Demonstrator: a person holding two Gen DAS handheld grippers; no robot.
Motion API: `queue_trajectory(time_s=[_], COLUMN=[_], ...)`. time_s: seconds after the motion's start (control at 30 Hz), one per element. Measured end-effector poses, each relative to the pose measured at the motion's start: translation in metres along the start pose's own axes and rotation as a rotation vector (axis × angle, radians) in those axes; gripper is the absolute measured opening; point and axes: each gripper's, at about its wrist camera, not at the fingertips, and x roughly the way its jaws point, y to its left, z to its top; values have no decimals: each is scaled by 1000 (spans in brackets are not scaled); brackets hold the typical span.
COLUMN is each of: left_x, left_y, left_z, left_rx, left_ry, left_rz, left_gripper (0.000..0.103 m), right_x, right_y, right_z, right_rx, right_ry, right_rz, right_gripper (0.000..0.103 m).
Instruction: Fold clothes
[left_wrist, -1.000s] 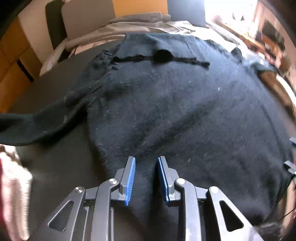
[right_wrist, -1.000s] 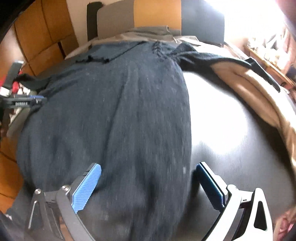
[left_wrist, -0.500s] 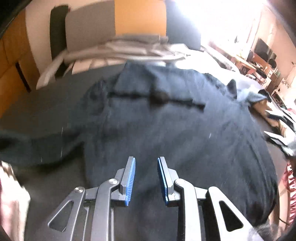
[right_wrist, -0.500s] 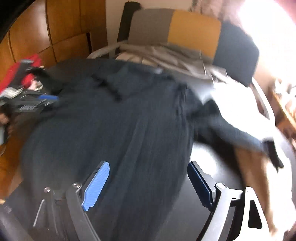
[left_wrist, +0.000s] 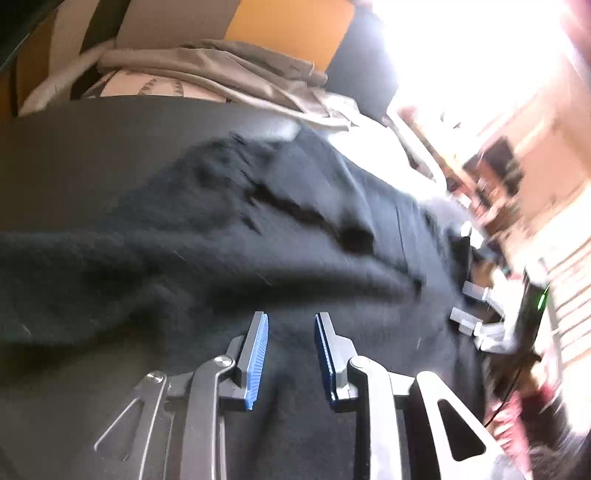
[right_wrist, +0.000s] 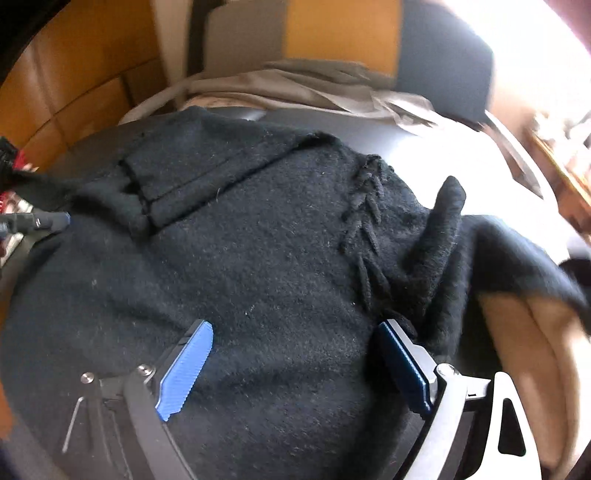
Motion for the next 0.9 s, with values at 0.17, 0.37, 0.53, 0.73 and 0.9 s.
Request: queue_trajectory(time_s=[0.17,0.37,0.53,0.73,0.9], left_x=[6,20,50,80,77], left_y=[2,-1,1,-18,-23], left_z=[47,90,110,106,103], left_rx=[-51,-24,30,178,209], left_ry=[-80,-132,-80,22,23], left_rz=[-95,-58,-42,6,-4], left_gripper=[30,34,36,36,3], right_x=[-23,12,67,58,64], right_y=[-18,-31,-58,-36,-12], right_z=[22,61,78,85,101], right_rx=[200,500,697,620,495], right_ry=[-84,-162,-144,-95,-9], right_rz=[250,559,682,758,710], right_gripper=[92,92,92,101,101])
